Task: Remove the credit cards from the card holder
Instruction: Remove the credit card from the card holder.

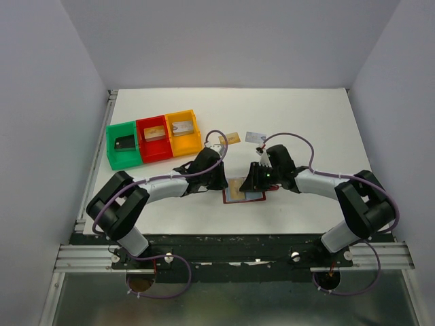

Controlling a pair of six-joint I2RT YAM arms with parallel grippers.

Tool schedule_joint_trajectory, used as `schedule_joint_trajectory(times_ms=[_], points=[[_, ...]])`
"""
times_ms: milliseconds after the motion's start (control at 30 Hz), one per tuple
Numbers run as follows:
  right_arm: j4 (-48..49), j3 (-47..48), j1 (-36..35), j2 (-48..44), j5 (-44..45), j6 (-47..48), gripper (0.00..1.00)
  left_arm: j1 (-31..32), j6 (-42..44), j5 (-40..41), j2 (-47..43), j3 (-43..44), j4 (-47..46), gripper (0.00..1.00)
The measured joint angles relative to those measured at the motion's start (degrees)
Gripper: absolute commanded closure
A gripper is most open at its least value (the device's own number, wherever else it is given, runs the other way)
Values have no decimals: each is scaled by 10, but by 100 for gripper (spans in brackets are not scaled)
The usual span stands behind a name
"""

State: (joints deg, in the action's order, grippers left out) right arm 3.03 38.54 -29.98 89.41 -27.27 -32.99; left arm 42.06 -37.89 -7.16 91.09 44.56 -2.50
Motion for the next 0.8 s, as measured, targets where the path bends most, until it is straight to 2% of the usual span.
schedule_joint_trajectory(times_ms=[300,800], points=[[3,-5,1,9,9,0,62,0,0,0,14,0,0,84],[33,-12,9,18,-1,-15,68,0,0,0,26,2,0,85]])
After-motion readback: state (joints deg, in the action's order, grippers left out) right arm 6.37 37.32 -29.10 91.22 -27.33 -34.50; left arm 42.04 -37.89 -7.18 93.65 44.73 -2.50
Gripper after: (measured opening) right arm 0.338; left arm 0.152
